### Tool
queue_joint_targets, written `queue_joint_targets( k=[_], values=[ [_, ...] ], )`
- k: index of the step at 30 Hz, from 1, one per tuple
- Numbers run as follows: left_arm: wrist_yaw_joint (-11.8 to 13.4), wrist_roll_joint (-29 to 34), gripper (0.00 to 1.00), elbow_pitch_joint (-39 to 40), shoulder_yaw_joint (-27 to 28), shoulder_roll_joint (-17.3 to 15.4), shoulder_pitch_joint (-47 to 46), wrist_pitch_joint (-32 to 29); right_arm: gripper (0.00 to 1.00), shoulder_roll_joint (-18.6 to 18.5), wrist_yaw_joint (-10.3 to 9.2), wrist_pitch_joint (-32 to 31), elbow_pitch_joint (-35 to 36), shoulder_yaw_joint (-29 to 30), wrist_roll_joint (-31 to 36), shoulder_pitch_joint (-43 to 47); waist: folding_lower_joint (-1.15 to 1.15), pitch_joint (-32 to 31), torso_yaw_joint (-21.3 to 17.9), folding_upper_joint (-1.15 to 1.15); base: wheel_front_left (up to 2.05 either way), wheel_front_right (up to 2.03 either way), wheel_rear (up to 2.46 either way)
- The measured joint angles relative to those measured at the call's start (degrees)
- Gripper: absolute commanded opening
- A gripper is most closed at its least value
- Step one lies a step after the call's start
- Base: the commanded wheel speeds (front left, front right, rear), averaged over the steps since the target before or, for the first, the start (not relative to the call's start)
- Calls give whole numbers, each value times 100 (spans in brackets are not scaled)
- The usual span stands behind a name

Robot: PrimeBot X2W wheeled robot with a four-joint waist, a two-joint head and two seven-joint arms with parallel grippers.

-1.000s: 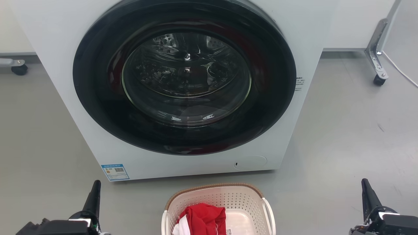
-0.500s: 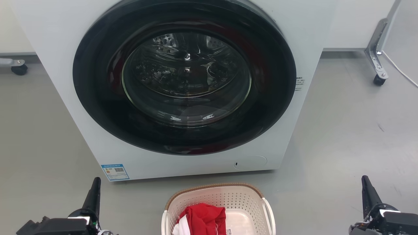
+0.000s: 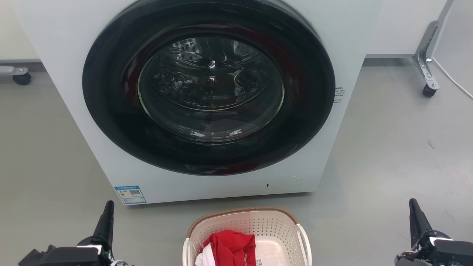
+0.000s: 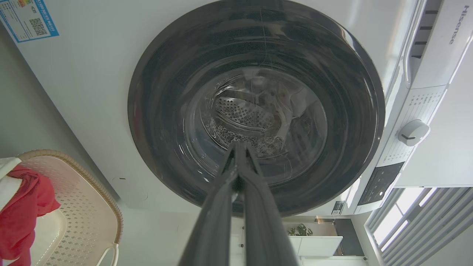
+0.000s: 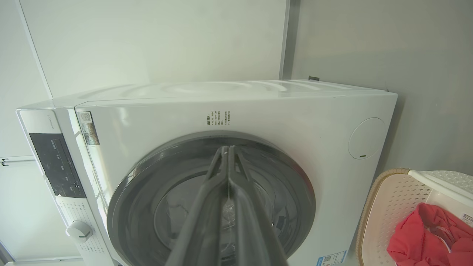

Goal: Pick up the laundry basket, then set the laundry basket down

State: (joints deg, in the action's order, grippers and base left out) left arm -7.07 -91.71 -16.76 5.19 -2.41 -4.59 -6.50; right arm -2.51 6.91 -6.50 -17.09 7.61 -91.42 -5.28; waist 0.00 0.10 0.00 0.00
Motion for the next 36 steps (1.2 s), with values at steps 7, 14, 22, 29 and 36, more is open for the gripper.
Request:
queue_joint_targets(
  k=[7,14,22,29,36],
  values=[
    [0,0,0,-1,0,0,0,0,0,0,0,0,0,-1,-1,0,0,0,0,0,0,0,0],
    [0,0,0,-3,0,0,0,0,0,0,0,0,0,-1,-1,0,0,0,0,0,0,0,0],
    [0,0,0,-5,0,0,0,0,0,0,0,0,0,-1,-1,0,0,0,0,0,0,0,0],
    [0,0,0,-8,0,0,0,0,0,0,0,0,0,-1,-1,0,0,0,0,0,0,0,0],
    [0,0,0,-10,0,0,0,0,0,0,1,0,0,-1,-1,0,0,0,0,0,0,0,0]
  ],
)
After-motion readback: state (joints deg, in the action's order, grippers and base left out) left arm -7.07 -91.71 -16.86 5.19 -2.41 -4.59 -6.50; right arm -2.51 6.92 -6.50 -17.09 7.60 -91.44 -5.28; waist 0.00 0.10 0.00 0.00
